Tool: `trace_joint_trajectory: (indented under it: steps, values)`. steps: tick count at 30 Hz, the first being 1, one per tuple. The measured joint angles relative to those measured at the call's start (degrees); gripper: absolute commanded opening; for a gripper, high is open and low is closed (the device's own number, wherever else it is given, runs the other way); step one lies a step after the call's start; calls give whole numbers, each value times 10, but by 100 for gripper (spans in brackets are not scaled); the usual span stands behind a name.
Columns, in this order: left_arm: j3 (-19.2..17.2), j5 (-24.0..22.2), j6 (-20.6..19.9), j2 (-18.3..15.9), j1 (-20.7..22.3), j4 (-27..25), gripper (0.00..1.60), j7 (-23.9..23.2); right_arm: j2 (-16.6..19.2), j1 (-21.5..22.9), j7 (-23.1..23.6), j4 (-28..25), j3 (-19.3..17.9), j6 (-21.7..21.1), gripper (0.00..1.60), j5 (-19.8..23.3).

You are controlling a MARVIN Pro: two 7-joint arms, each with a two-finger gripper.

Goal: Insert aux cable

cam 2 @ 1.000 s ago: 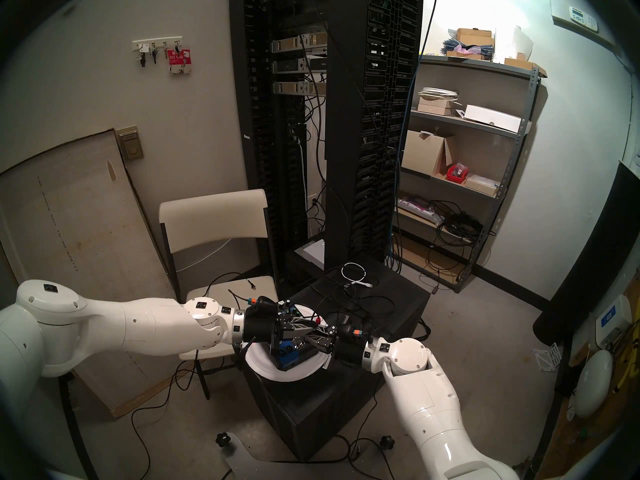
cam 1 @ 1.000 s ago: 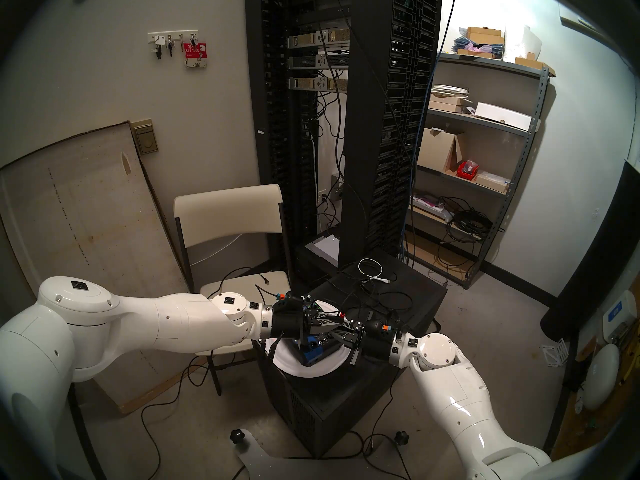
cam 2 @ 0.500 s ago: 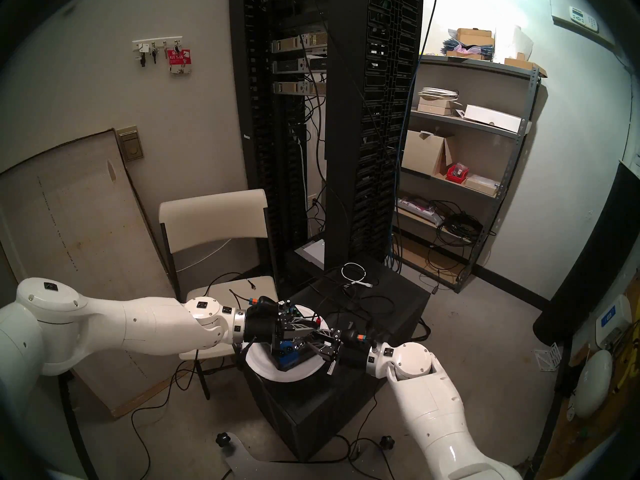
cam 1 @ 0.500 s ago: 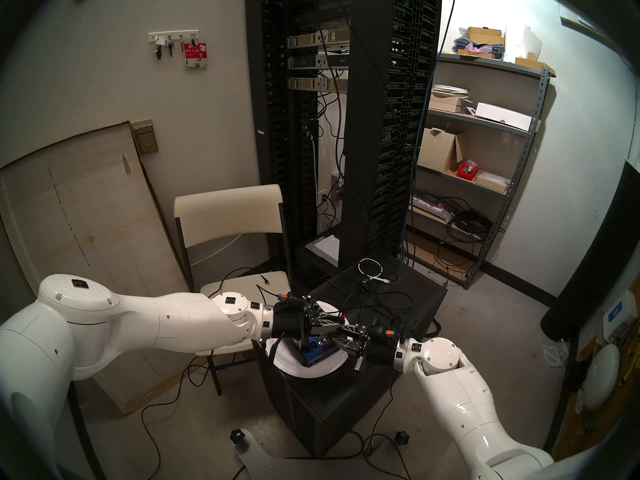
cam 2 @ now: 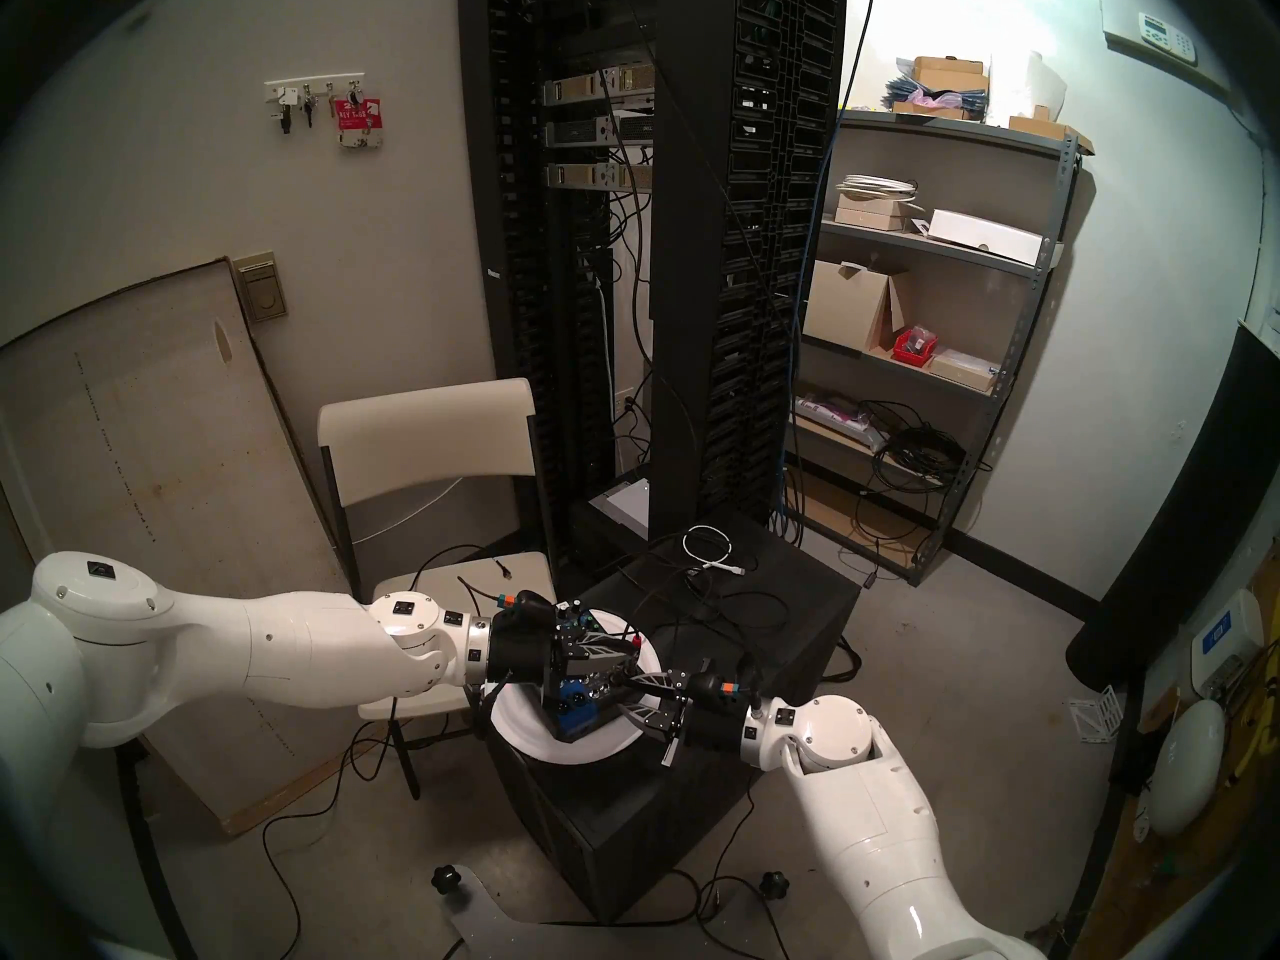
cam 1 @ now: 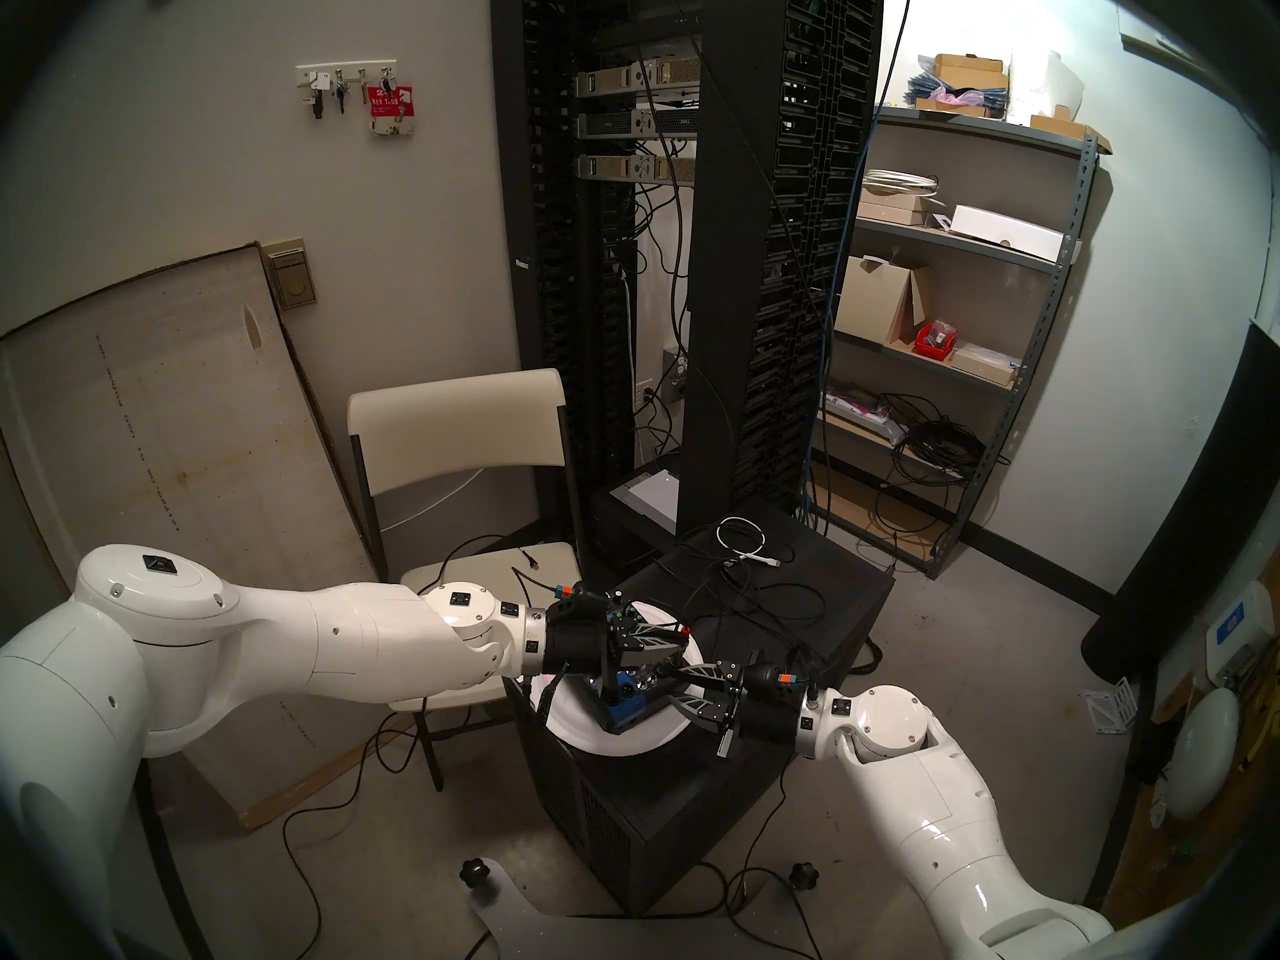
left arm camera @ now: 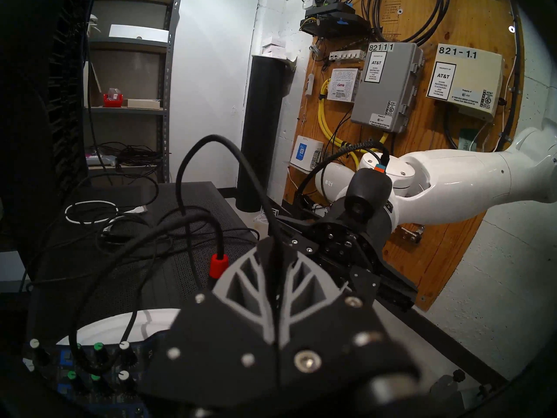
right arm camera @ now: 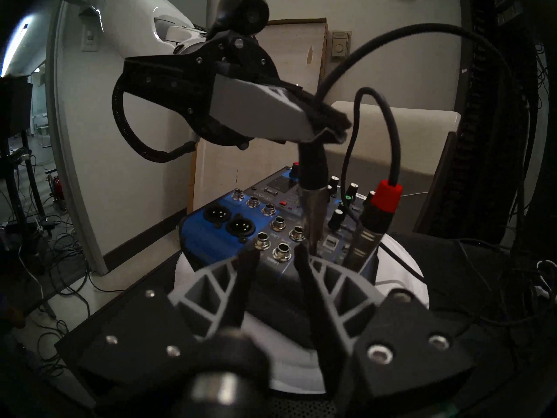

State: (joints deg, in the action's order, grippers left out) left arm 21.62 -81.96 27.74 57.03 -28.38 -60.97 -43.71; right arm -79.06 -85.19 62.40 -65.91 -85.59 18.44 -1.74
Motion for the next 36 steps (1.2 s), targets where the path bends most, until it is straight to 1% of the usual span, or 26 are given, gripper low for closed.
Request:
trace_joint_trajectory:
  steps: [3, 5, 10, 13, 14, 16, 17, 18, 19, 20, 21, 25, 28, 31, 34, 35, 36]
  values:
    - [1, -1, 0, 0, 1, 0, 0, 0, -1, -3, 3, -6, -1, -1, 101, 1]
    - [2, -2, 1, 0, 1, 0, 0, 0, -1, -4, 4, -9, -2, -1, 117, 2]
    - [3, -3, 1, 0, 2, 0, 0, 0, 0, -5, 6, -20, -14, -1, 119, 4]
    - [4, -4, 1, 0, 2, 0, 0, 0, 2, -6, 8, -31, -21, -1, 110, 6]
    - [5, -5, 2, 0, 2, 0, 0, 0, 3, -6, 9, -35, -24, -1, 110, 6]
    - [5, -5, 2, 0, 3, 0, 0, 0, 4, -7, 10, -40, -27, -1, 105, 7]
    - [6, -6, 2, 0, 3, 0, 0, 0, 4, -7, 11, -43, -29, -1, 93, 7]
    - [6, -6, 2, 0, 3, 0, 0, 0, 4, -7, 11, -44, -30, -1, 90, 7]
    - [6, -6, 2, 0, 3, 0, 0, 0, 4, -8, 12, -46, -31, -2, 83, 7]
    - [7, -7, 2, 0, 3, 0, 0, 0, 4, -8, 13, -48, -33, -3, 83, 7]
    - [7, -7, 2, 0, 4, 0, 0, 0, 4, -9, 13, -50, -34, -4, 75, 7]
    - [9, -8, 2, 0, 4, 1, 0, 0, 2, -10, 16, -54, -35, -9, 75, 8]
    - [9, -9, 3, 0, 5, 1, 0, 0, 0, -11, 18, -56, -35, -12, 79, 7]
    - [11, -10, 3, 0, 5, 1, 0, 0, -2, -11, 19, -59, -32, -16, 91, 6]
    - [12, -11, 4, 0, 6, 1, 0, 0, -5, -12, 20, -60, -29, -20, 95, 5]
    - [12, -11, 4, 0, 6, 1, 0, 0, -6, -12, 19, -61, -28, -21, 113, 5]
    - [13, -11, 4, 0, 7, 1, 0, 0, -7, -12, 18, -61, -28, -22, 124, 4]
